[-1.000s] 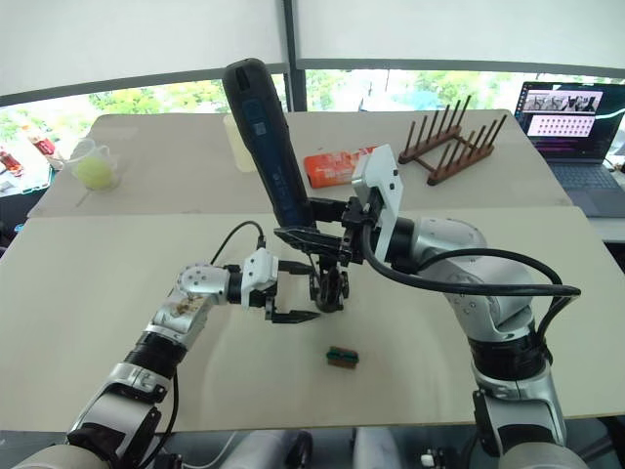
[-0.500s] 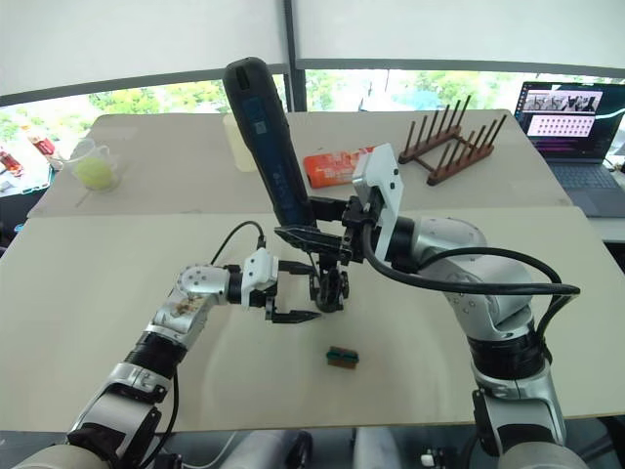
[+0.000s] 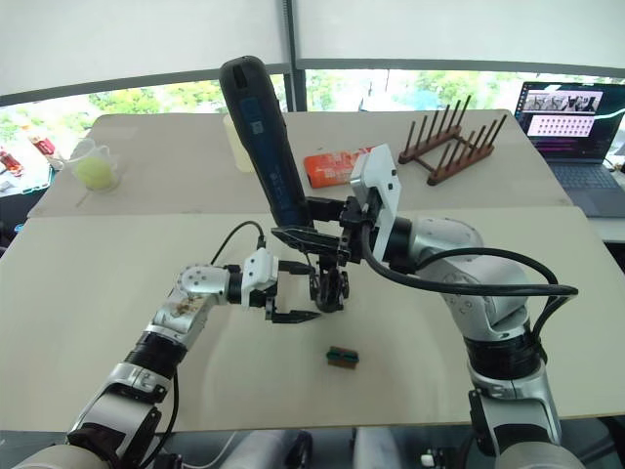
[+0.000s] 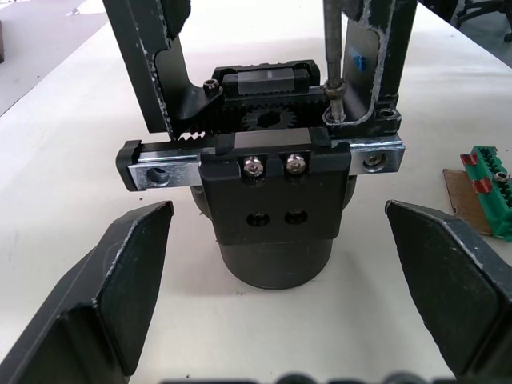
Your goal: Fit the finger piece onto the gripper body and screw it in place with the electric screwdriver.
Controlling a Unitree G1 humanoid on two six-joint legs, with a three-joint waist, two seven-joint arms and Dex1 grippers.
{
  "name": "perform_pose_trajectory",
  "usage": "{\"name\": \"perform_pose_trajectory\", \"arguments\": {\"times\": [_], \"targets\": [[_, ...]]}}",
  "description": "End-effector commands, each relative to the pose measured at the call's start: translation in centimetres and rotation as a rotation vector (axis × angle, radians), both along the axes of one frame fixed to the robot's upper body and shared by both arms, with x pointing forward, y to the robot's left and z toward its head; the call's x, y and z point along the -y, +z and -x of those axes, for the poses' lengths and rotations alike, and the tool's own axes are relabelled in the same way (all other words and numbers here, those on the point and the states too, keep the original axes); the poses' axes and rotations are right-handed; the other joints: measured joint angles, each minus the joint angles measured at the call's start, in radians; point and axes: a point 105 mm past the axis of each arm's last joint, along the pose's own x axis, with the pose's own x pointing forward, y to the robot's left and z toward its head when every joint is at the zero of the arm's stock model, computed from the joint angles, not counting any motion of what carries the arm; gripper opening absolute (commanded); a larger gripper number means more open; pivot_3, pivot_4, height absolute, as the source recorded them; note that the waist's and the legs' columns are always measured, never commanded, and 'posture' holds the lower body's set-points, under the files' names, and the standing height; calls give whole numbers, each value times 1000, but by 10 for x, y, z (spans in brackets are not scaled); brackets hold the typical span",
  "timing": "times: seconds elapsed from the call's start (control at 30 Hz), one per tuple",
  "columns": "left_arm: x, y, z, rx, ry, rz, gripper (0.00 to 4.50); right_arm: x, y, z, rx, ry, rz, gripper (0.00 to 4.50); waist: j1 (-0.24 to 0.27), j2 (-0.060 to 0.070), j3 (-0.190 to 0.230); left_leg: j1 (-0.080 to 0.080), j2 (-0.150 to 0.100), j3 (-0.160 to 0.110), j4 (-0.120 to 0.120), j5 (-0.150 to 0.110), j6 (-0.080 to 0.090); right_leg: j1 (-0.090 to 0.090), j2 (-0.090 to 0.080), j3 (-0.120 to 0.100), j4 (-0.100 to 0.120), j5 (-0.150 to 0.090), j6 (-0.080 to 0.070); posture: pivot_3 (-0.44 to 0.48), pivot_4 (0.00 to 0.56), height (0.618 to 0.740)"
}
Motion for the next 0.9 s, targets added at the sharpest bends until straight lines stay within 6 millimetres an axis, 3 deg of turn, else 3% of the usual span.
{"name": "perform_pose_trajectory", "arguments": {"times": [0.03, 0.9], "targets": [[3, 7, 1, 29, -13, 13, 4500, 4, 20, 7, 98, 8, -40, 1915, 0, 0, 0, 0, 0, 0, 0, 0, 0, 0, 0, 0, 0, 0, 0, 0, 150, 740], [3, 6, 2, 28, -16, 12, 4500, 10, 16, 5, 98, -10, -30, 1915, 0, 0, 0, 0, 0, 0, 0, 0, 0, 0, 0, 0, 0, 0, 0, 0, 150, 740]]}}
